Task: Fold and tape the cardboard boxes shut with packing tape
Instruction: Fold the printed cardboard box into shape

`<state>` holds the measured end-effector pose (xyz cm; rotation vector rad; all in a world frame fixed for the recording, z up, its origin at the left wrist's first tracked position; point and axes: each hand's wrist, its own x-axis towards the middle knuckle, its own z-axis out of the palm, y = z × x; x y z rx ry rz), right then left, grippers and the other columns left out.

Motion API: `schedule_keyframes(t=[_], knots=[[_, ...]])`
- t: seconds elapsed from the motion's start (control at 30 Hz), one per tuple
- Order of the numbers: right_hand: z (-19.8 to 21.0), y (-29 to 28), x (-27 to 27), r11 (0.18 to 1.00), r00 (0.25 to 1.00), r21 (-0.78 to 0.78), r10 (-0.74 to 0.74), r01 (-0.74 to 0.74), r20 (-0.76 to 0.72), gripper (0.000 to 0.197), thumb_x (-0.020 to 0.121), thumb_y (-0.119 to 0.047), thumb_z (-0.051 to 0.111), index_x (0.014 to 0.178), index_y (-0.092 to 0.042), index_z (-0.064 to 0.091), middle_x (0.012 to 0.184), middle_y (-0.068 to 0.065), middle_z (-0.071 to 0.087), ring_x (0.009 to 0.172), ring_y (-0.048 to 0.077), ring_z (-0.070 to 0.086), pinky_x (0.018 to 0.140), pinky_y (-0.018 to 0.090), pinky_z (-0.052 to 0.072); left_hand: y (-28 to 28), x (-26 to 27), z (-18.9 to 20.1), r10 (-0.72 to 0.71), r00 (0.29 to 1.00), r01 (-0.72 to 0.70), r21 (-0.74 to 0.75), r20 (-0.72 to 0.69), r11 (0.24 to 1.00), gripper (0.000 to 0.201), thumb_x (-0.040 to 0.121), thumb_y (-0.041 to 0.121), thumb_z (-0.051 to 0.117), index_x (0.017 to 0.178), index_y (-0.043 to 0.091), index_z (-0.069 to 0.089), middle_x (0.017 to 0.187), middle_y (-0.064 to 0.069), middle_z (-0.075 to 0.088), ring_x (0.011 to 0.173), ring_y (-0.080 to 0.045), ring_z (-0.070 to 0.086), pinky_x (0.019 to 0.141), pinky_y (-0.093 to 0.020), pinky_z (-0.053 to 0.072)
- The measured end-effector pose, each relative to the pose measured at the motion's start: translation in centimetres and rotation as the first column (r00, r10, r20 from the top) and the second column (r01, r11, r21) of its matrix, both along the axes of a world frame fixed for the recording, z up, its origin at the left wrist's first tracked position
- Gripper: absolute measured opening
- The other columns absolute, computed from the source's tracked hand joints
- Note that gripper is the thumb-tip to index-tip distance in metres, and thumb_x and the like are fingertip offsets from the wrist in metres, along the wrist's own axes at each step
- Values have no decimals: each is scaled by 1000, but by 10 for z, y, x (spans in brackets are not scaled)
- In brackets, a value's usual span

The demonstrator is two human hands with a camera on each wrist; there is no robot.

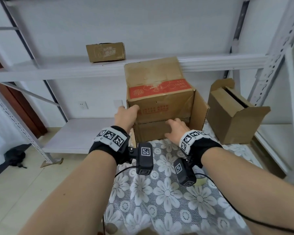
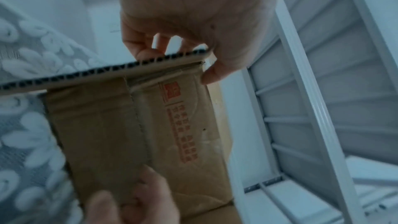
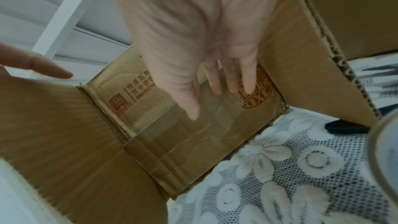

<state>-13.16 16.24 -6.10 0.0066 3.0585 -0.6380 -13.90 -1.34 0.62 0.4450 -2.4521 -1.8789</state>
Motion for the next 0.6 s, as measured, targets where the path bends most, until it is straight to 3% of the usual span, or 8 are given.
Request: schedule_keyframes(t=[0.07, 0.1, 0.2, 0.27, 0.43, 0.53, 0.57, 0.6], knots=[[1, -2, 2, 999, 999, -29, 25, -23, 45, 63, 88, -25, 63, 144, -20, 35, 142, 10, 39, 129, 29, 39, 104, 41, 40, 2, -1, 6, -22, 1000, 22, 13, -15, 1000, 21, 81, 17, 47, 96, 4, 53, 84, -10, 57, 66, -21, 51, 59, -28, 43], [2, -4, 4, 998, 997, -52, 44, -41, 69, 66, 87, -26, 64, 145, -20, 33, 143, 9, 40, 128, 28, 43, 103, 41, 41, 1, -3, 8, -26, 999, 26, -4, -20, 1000, 9, 85, 6, 41, 86, 5, 50, 74, -8, 50, 59, -19, 44, 54, -28, 38], [2, -10, 6, 979, 979, -181, 124, -94, 164, 74, 85, -26, 66, 147, -21, 26, 138, 10, 49, 100, 23, 63, 85, 37, 54, -3, -12, 16, -5, 995, -3, -76, -97, 997, 19, 85, -6, 36, 72, 6, 44, 66, -7, 43, 52, -19, 38, 47, -26, 31], [1, -13, 6, 967, 964, -214, 183, -140, 193, 82, 82, -30, 69, 149, -24, 22, 137, 11, 50, 91, 20, 61, 79, 33, 54, -5, -15, 28, 40, 989, -50, -65, -139, 997, 21, 85, -5, 37, 68, 7, 43, 64, -6, 43, 51, -18, 38, 45, -25, 30], [-1, -23, 6, 952, 939, -246, 244, -184, 241, 95, 75, -46, 73, 150, -24, 18, 151, 5, 34, 130, 23, 43, 101, 34, 41, 3, -19, 47, 92, 979, -90, 19, -183, 996, 25, 82, -5, 41, 61, 9, 39, 62, -5, 40, 53, -18, 37, 48, -25, 29], [-10, -29, 6, 956, 942, -233, 234, -178, 240, 73, 67, -60, 68, 131, -33, 43, 145, 8, 42, 122, 22, 46, 106, 44, 38, 14, -12, 29, 157, 974, -139, 118, -165, 983, 22, 79, 0, 47, 60, 9, 43, 61, -4, 45, 59, -22, 46, 55, -28, 39], [-12, -30, 8, 954, 940, -228, 247, -194, 237, 61, 71, -56, 68, 124, -34, 48, 144, 10, 43, 117, 19, 45, 107, 46, 36, 17, -8, 19, 174, 974, -150, 164, -142, 975, 16, 77, 1, 47, 62, 8, 47, 63, -5, 49, 62, -24, 51, 58, -29, 44], [-15, -29, 9, 952, 935, -225, 262, -209, 239, 62, 76, -47, 68, 131, -29, 45, 147, 8, 40, 119, 19, 42, 110, 45, 33, 20, -6, 8, 186, 975, -158, 203, -126, 966, 8, 73, 4, 48, 66, 7, 51, 66, -6, 54, 66, -26, 55, 62, -32, 48]])
